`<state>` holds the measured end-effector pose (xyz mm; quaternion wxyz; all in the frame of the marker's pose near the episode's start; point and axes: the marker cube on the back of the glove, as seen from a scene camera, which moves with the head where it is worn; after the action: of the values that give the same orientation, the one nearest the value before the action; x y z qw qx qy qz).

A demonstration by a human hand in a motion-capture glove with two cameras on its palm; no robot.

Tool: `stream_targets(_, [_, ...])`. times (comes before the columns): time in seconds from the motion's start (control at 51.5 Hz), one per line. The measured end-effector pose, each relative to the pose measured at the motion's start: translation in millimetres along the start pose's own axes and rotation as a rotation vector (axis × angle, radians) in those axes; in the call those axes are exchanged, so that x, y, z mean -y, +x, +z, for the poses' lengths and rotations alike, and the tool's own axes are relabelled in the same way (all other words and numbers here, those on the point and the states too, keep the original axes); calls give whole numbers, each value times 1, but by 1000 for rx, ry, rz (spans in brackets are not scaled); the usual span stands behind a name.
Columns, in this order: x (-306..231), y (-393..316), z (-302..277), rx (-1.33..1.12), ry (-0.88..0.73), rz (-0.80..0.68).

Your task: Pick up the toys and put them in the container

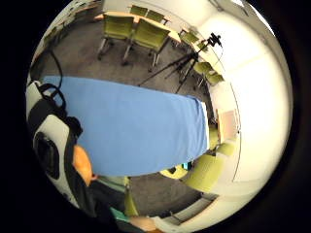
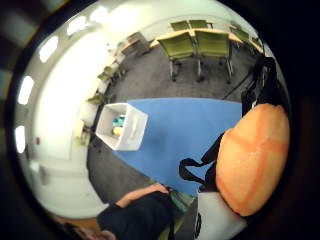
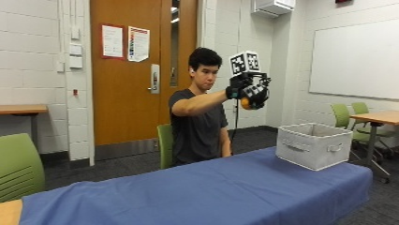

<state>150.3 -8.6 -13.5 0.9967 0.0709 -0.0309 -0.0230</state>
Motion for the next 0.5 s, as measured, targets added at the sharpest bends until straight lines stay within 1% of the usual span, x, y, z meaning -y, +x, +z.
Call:
stream_targets(0.233, [51, -154, -28, 75, 9, -102])
stream_targets(0.272, [56, -186, -31, 106, 6, -160])
stream_targets(0.33, [59, -241, -33, 126, 9, -314])
stream_targets(0.349, [61, -258, -31, 116, 12, -337])
stream_targets(0.504, [70, -351, -16, 142, -1, -429])
